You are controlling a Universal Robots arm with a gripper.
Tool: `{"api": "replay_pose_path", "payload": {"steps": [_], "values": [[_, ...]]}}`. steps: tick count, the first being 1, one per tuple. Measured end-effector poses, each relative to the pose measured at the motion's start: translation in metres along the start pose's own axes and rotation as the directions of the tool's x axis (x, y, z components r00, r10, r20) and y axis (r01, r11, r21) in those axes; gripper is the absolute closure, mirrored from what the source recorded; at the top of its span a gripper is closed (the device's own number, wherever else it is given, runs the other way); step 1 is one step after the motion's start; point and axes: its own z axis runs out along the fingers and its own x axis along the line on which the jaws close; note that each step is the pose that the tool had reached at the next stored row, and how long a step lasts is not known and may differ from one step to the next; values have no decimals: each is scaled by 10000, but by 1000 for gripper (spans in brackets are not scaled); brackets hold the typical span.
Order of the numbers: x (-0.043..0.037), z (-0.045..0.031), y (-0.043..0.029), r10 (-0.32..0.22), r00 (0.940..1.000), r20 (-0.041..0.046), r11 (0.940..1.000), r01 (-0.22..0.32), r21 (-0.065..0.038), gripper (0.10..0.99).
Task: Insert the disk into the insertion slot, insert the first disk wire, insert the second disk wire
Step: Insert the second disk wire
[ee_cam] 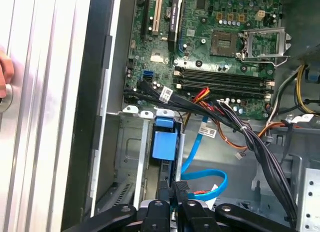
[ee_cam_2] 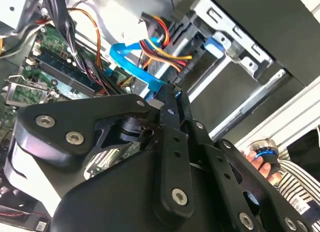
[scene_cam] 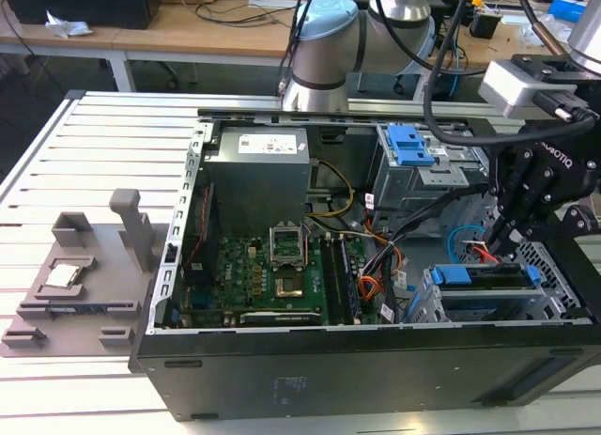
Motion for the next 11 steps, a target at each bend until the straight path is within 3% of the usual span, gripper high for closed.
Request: {"api": "replay_pose_path", "payload": {"steps": [2,11], "values": [[28,4,35,0,10000,1,10000,0,0,925],[42,20,73,0,10000,0,10000,0,0,925]]}}
